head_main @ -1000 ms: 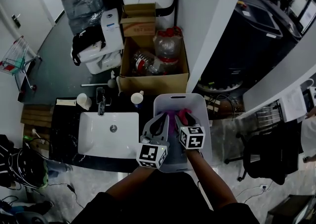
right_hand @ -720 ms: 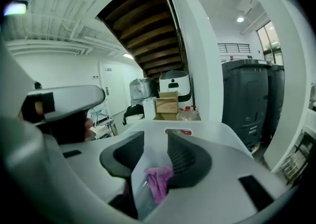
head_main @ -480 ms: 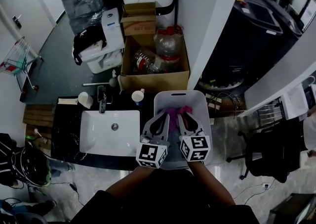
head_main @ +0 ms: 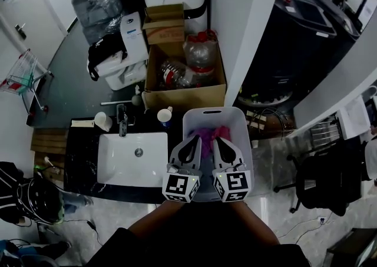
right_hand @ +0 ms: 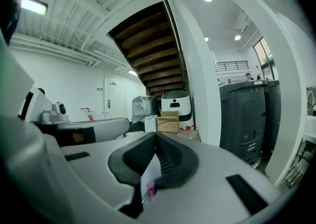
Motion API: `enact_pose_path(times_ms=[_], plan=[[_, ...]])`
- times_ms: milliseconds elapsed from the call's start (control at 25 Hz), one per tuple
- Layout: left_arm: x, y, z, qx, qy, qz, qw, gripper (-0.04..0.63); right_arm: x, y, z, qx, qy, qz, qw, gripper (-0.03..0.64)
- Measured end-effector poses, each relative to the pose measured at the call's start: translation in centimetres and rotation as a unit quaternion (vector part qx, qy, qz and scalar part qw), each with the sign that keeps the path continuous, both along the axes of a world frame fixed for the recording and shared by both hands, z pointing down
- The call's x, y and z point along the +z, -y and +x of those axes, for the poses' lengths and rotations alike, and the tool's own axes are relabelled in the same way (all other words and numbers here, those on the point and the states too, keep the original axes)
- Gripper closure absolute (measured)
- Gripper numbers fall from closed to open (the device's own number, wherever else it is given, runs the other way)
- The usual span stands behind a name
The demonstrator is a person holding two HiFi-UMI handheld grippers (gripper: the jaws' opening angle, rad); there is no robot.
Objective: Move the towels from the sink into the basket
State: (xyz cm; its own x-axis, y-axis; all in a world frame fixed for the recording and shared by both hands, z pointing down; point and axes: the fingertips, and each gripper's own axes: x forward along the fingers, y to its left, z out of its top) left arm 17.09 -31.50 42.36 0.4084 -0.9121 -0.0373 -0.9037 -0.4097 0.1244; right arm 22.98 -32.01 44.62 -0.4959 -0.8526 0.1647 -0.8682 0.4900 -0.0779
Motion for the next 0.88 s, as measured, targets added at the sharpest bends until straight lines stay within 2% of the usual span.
enact_pose_path(times_ms=[480,880], plan=[[-0.2,-0.1,-0.3,-0.019,0.004,0.008,0.9998,0.592,-1.1,0.4,-0.5,-0.018,-0.01,0.023,1.0,0.598],[0.0,0.4,-0.4,-0.04,0.003,0.003,0.9992,0.592,-1.1,1.1,-0.5,-0.039,-0.011,0.024,0.999,0.598]])
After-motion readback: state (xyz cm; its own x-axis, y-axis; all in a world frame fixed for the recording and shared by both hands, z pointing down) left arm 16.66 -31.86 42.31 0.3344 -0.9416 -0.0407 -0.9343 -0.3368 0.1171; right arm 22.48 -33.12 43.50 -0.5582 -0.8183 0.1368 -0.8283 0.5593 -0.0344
